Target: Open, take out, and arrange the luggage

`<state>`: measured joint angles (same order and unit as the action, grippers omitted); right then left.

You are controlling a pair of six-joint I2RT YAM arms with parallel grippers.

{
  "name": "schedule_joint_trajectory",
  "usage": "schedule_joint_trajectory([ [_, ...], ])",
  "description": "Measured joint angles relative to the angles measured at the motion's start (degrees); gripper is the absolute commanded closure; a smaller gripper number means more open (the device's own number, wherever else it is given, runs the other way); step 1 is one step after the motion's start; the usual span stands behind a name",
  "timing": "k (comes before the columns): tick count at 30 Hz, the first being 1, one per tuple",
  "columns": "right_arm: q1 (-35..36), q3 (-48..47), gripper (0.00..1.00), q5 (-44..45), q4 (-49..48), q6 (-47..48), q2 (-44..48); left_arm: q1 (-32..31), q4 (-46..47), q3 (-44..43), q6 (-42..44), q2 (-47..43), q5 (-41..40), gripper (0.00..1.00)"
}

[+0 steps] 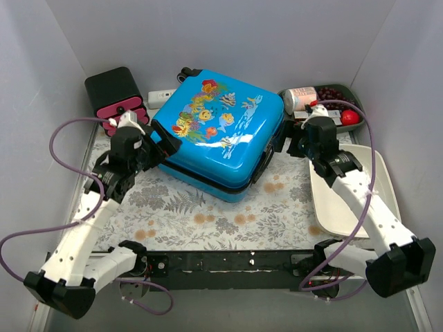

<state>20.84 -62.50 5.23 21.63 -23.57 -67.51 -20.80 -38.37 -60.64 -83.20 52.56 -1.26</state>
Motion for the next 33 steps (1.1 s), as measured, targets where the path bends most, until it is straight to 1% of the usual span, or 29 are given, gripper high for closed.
schedule_joint_trajectory([
  [3, 0.0, 5.4, 0.04, 1.2, -0.7, -2.9, 5.6, 0.4, -0.7, -8.2, 2.2, 6.6, -7.0, 0.02],
  [6, -0.3, 8.7, 0.06, 2.2, -0.9, -5.2, 6.4, 3.0, -1.1, -16.6, 5.0, 15.1, -10.2, 0.02],
  [11, -1.6, 11.8, 0.09, 1.7, -1.9, -8.6, 3.5, 13.2, -0.5, -28.3, 11.4, 29.6, -9.7, 0.02],
  [15, -2.1, 14.3, 0.09, 0.2, -3.9, -10.3, 1.6, 17.8, 0.5, -33.3, 16.3, 38.9, -4.6, 0.02],
  [20, -2.1, 15.4, 0.09, -1.2, -6.0, -10.9, -1.2, 18.9, 2.3, -33.5, 20.5, 44.7, 3.7, 0.02],
  [27, -2.1, 15.4, 0.09, -3.8, -8.4, -10.6, -5.7, 18.9, 5.4, -32.8, 21.9, 47.1, 9.7, 0.04],
  [32, -2.6, 14.9, 0.08, -4.2, -7.8, -8.4, -6.0, 19.6, 13.9, -24.9, 23.0, 43.6, 13.0, 0.04],
  [33, -3.0, 14.6, 0.08, -4.4, -7.6, -7.8, -5.9, 19.7, 15.6, -22.9, 23.5, 42.3, 13.9, 0.08],
])
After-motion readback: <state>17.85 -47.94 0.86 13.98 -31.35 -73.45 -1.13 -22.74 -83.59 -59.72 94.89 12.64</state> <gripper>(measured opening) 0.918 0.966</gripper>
